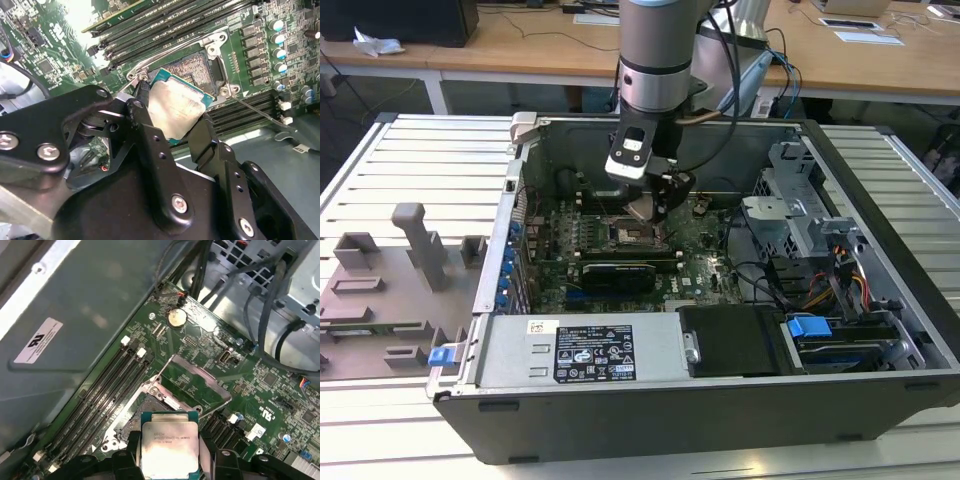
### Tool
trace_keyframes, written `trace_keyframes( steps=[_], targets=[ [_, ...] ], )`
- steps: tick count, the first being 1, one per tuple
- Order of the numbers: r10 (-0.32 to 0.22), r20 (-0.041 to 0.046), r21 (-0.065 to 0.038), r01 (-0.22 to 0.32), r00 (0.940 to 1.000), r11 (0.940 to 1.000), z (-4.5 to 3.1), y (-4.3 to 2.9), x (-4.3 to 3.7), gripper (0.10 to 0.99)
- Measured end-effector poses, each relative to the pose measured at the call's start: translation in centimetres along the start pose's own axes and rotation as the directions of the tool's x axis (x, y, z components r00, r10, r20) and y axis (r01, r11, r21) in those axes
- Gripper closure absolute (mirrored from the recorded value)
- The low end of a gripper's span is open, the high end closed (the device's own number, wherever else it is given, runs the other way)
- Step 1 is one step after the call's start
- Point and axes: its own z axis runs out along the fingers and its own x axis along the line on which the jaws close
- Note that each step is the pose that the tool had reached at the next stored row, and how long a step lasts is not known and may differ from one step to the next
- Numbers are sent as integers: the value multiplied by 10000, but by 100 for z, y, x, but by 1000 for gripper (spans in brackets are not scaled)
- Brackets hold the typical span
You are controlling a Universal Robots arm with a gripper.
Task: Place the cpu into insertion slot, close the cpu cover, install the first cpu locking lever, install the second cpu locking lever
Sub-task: 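Place the cpu into insertion slot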
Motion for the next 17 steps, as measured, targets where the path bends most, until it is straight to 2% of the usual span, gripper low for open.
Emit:
trace_keyframes(
  steps=[3, 7, 8, 12, 17],
  targets=[
    [609, 102, 39, -609, 9981, 9981, 2, 0, 0, 541],
    [969, 252, 113, -972, 9950, 9952, 3, 0, 0, 541],
    [1128, 320, 144, -1133, 9931, 9935, 3, 0, 0, 541],
    [1935, 452, 177, -1945, 9801, 9807, 5, 0, 0, 541],
    [2531, 510, 176, -2543, 9661, 9670, 7, 0, 0, 541]
  ],
)
